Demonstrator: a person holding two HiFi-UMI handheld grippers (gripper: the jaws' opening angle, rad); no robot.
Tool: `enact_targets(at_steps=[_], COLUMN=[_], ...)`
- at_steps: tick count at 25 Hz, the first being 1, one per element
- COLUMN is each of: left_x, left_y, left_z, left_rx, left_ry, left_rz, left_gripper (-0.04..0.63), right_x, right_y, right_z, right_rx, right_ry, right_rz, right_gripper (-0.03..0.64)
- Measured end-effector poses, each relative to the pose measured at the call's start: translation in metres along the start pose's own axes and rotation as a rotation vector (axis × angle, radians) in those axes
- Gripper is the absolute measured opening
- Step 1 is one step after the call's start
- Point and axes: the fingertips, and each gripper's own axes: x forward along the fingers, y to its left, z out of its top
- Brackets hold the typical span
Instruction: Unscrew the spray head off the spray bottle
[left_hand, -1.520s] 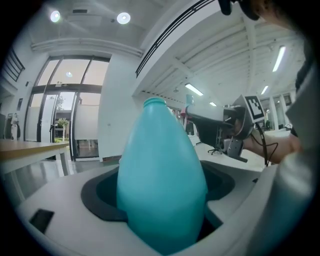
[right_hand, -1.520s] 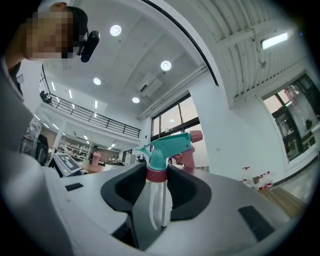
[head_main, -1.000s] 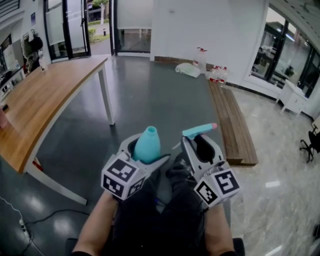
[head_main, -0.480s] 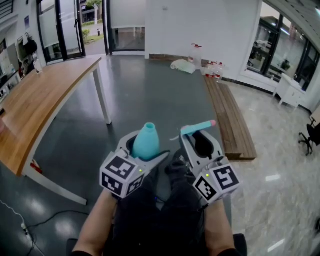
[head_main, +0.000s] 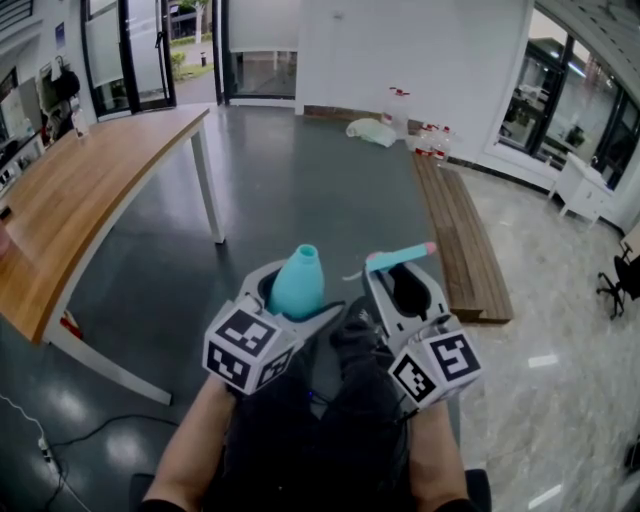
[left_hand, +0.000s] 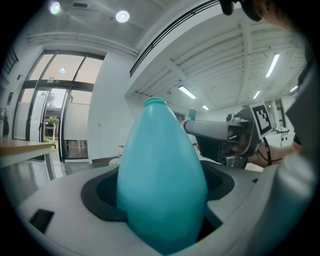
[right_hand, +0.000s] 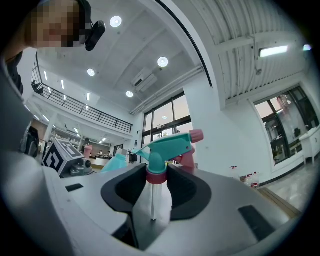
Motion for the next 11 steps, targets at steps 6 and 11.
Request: enact_targets(at_steps=[6,11], left_x=[0.0015,0.0032], left_y=[0.0,-0.0011], left_z=[0.0003,-0.0019], left_rx=[-0.004,-0.002], left_ry=[0.007,0.013], left_rz=[0.001,-0.003], left_gripper=[0.431,0.431], right_x=[0.0003,0.0002], right_y=[-0.0015,-0.0018], right_z=[0.0018,0.0011], right_rx=[0.002,-0.001], right_ry=[0.0,0.001], right_rz=[0.002,0.004], right_gripper=[0.138,0.138])
